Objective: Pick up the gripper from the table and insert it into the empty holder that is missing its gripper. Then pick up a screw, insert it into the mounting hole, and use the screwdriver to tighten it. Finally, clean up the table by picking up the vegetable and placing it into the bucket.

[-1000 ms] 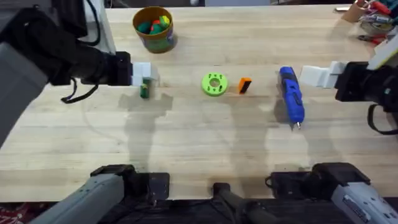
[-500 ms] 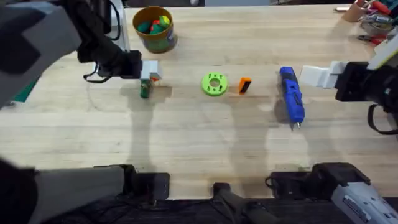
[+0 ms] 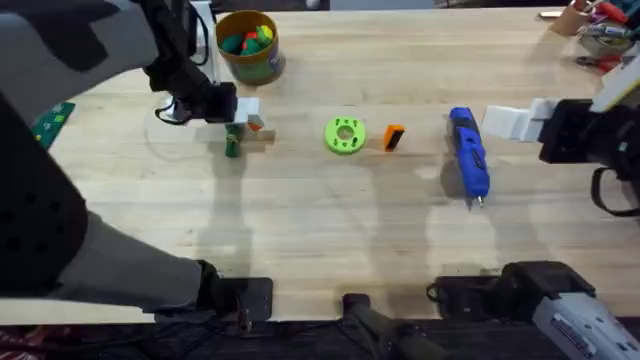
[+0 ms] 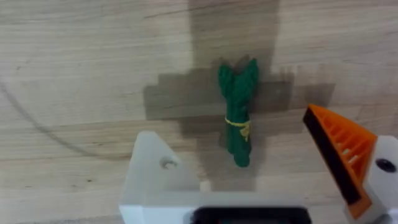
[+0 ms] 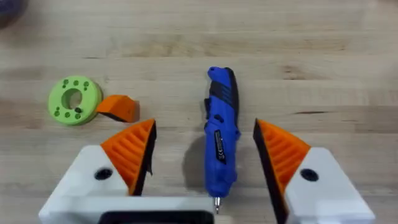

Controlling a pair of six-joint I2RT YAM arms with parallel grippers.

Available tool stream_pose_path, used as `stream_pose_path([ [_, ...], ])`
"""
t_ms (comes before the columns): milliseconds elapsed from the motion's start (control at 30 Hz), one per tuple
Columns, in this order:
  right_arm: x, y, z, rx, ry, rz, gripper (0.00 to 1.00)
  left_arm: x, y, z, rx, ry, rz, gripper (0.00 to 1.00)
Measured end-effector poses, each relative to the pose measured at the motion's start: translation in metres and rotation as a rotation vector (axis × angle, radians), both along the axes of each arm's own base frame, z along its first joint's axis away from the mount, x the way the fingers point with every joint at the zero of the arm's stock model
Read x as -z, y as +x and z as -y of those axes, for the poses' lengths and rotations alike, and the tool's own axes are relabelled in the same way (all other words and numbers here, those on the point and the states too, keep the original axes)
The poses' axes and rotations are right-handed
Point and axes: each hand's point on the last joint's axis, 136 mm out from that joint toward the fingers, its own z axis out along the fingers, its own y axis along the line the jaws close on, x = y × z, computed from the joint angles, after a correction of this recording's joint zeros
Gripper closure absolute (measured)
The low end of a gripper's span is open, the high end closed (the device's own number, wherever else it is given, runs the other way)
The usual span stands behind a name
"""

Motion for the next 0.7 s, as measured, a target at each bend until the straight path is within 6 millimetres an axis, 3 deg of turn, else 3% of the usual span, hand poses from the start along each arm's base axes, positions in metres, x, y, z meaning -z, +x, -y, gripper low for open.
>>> stream_pose_path([
  [67, 0.0, 0.0, 0.0, 0.0, 0.0, 0.0, 0.09, 0.006, -0.001, 0.0, 0.001, -0.002, -0.018, 0.038],
  [333, 0.0, 0.0, 0.0, 0.0, 0.0, 0.0, 0.09, 0.025, 0.0, 0.002, 0.003, -0.013, -0.057, 0.381],
  [433, 0.0, 0.0, 0.0, 0.0, 0.0, 0.0, 0.09, 0.028, 0.001, 0.003, 0.004, -0.02, -0.06, 0.53],
  [600, 0.0, 0.0, 0.0, 0.0, 0.0, 0.0, 0.09, 0.026, 0.005, 0.005, 0.006, -0.029, -0.047, 0.929],
  [700, 0.0, 0.0, 0.0, 0.0, 0.0, 0.0, 0.09, 0.026, 0.006, 0.005, 0.007, -0.028, -0.043, 0.997],
])
